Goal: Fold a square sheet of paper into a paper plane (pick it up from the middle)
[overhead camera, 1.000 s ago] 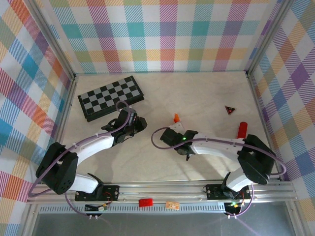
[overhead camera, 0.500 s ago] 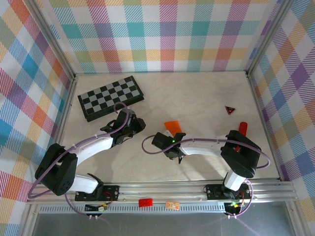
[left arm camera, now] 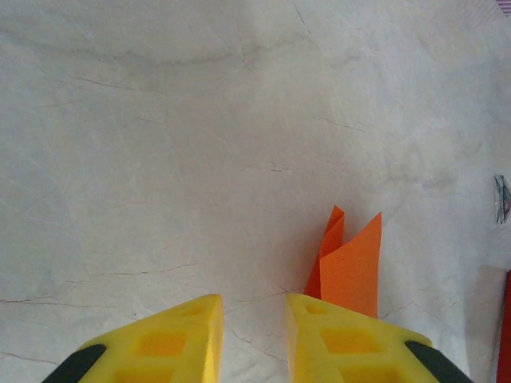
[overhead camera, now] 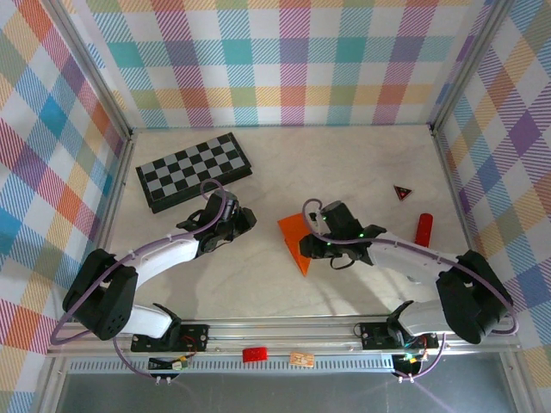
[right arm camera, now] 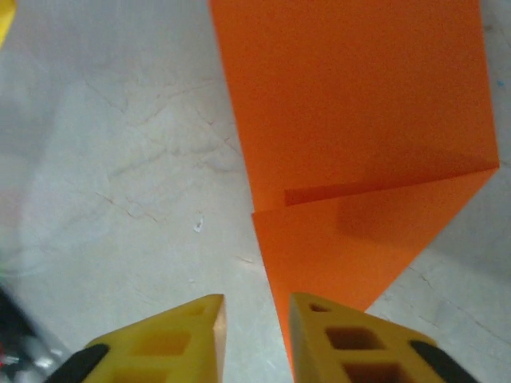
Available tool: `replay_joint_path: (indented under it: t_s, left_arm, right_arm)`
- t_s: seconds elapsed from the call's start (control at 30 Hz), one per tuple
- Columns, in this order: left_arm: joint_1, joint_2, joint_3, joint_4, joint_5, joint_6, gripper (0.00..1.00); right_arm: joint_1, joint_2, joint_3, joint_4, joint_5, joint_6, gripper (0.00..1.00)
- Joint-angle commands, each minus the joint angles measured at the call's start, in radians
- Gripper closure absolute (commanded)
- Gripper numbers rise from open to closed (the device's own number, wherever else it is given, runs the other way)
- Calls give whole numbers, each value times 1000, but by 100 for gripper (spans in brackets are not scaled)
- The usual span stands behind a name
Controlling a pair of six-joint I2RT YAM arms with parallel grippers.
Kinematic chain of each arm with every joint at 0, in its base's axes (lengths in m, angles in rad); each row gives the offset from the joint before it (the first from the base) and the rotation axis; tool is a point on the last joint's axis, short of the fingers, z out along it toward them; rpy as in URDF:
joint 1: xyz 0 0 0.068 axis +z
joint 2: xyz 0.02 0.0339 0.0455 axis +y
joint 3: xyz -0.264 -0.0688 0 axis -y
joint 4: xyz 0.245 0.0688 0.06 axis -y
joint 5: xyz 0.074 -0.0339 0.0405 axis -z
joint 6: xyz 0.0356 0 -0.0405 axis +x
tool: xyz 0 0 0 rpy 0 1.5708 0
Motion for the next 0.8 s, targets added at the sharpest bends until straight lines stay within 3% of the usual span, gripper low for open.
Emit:
replay_joint_path:
  t_s: [0.0, 0.17, 0.43, 0.63, 0.77]
  left_arm:
    - [12, 26, -10, 39, 45, -8, 74]
    - [12, 44, -6, 58, 88, -13, 75]
    - [12, 54, -12, 68, 119, -12, 76]
    - [12, 93, -11, 119, 163, -30, 78]
    - [10, 124, -4, 155, 210, -40, 81]
  right_arm:
    - [-50, 75, 8, 116, -247, 75, 82]
    - [-58, 216, 44, 112, -272, 114, 89]
    - [-58, 291, 2, 117, -180, 279, 89]
    - [-36, 263, -146, 299, -68, 620, 91]
    - [69, 196, -218, 408, 80, 828, 94]
